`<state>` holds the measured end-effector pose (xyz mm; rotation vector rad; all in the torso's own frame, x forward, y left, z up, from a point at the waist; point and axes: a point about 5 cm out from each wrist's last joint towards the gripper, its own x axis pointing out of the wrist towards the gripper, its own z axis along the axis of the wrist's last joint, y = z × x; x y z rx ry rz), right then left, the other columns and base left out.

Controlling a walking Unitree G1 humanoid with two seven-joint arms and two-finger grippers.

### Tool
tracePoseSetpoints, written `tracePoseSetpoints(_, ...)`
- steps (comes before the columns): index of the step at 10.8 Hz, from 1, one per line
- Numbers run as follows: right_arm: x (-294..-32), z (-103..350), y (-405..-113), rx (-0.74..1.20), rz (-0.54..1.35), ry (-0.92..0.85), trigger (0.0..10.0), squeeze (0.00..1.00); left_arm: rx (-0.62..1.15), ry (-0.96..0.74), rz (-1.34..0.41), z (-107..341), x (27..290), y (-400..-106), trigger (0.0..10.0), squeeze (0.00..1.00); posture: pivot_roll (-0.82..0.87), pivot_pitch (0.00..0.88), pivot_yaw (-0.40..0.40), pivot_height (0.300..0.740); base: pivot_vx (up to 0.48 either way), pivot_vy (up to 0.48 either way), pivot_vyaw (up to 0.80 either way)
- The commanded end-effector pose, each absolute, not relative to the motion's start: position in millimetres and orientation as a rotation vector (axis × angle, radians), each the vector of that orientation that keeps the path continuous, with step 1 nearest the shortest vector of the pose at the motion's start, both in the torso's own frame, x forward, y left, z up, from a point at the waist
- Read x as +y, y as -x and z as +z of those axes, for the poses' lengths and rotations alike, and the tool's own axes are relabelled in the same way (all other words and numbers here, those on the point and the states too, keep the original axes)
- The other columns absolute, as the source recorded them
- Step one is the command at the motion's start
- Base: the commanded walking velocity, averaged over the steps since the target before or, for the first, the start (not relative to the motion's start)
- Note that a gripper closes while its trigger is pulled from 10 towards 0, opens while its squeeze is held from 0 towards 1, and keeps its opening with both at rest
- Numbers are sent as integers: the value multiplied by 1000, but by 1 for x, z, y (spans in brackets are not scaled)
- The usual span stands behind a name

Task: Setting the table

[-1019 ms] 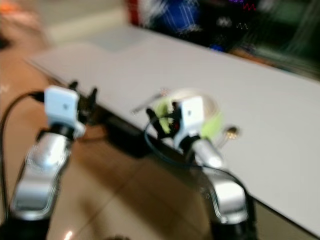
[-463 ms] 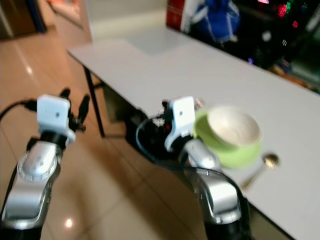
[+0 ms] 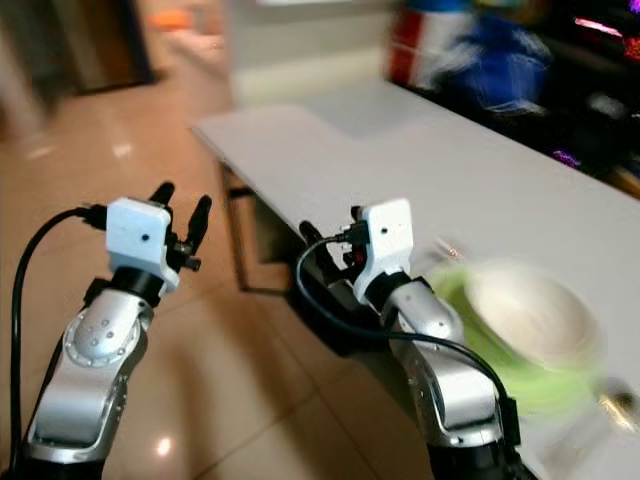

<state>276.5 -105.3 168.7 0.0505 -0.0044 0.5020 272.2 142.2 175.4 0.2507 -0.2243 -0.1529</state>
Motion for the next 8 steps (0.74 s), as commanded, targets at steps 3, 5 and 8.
tracePoseSetpoints(3,-94,174,-276,-28,548,-40,10000,0,-236,-259,-121,179,149,-273,10000,0,26,0,-38,740,462,0,423)
tracePoseSetpoints(5,-95,174,-277,-31,553,-26,10000,0,-234,-260,-122,178,147,-272,10000,0,34,0,-42,740,467,0,800)
tracePoseSetpoints(8,-95,173,-279,-29,540,-29,10000,0,-234,-262,-118,178,150,-272,10000,0,34,0,-43,740,467,0,533)
